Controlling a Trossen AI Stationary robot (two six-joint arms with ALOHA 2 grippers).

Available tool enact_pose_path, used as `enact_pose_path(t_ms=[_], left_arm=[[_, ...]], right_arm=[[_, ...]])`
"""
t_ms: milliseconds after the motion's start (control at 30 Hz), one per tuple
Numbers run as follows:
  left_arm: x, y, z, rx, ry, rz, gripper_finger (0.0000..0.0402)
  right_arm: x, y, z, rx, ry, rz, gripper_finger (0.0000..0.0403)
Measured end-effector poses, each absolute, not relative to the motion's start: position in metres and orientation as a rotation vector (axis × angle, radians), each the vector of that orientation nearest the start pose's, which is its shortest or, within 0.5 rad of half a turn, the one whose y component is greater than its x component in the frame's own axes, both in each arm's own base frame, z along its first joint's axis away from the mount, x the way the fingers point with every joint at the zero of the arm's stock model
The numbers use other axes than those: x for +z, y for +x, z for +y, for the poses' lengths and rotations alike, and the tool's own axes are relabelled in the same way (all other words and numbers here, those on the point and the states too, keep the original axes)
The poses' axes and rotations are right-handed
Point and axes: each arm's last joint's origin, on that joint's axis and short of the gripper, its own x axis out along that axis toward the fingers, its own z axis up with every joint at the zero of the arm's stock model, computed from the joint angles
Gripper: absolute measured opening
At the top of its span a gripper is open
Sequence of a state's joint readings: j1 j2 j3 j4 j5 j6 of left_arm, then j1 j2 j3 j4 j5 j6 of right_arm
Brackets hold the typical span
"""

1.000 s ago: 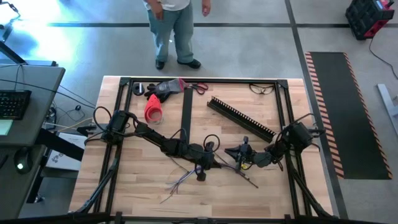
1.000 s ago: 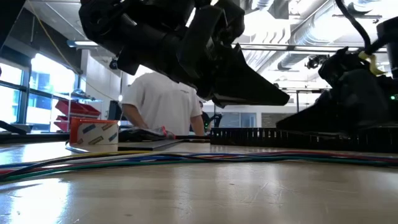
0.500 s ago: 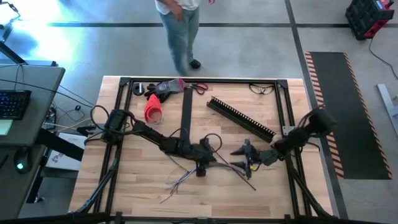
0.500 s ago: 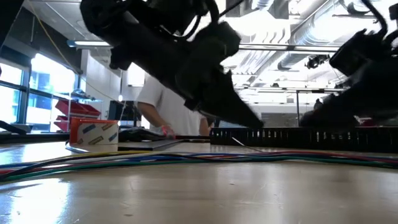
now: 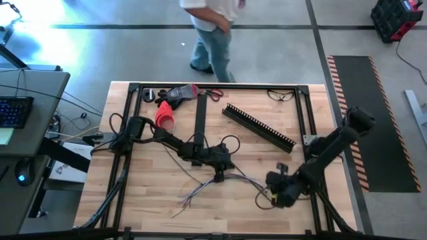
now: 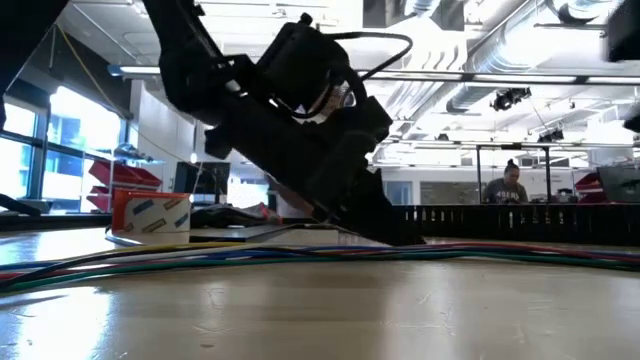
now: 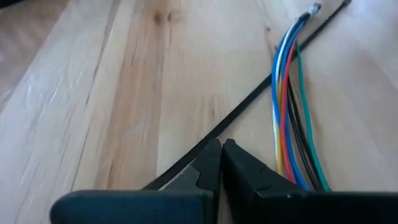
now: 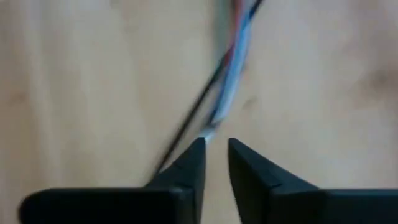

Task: Ziptie cables
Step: Wrap the black zip tie on the cables

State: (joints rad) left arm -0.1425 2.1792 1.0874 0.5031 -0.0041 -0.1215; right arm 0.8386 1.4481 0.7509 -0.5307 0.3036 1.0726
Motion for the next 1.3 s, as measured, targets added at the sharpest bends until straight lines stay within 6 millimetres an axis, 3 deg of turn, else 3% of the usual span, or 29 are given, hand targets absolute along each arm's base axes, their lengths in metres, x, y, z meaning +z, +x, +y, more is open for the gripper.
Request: enact_pose_path(t_ms=[100,200,367,533,800,933,1067,1233,1300], left_arm=[[0.074,0.415,-0.059,-0.096,-0.074,0.567,0.0000],[0.074,0.416,-0.058,-0.100,-0.053,0.551,0.0000],[0.076,0.418,-0.049,-0.087,-0.038,0.524,0.0000],[0.076,0.419,-0.042,-0.046,-0.024,0.513,0.0000],[0.090,0.421,-0.042,0.008,0.061,0.457,0.0000],[0.107,0.416,-0.046,-0.008,0.098,0.463,0.0000],[0.116,0.409,-0.060,-0.085,0.156,0.476,0.0000],[0.116,0.405,-0.079,-0.197,0.206,0.476,0.0000],[0.116,0.405,-0.083,-0.203,0.214,0.466,0.0000]], right_arm=[[0.152,0.160,0.198,-0.145,0.384,1.144,0.0007],[0.132,0.153,0.216,-0.169,0.444,1.164,0.0008],[0.111,0.164,0.227,-0.182,0.466,1.122,0.0003],[0.116,0.187,0.228,-0.179,0.418,1.035,0.0002],[0.109,0.225,0.205,-0.161,0.333,0.939,0.0002],[0.110,0.229,0.201,-0.165,0.275,0.915,0.0002],[0.127,0.225,0.195,-0.202,0.235,0.857,0.0002],[0.137,0.234,0.205,-0.043,0.216,0.776,0.0002],[0.133,0.241,0.208,0.001,0.237,0.767,0.0002]])
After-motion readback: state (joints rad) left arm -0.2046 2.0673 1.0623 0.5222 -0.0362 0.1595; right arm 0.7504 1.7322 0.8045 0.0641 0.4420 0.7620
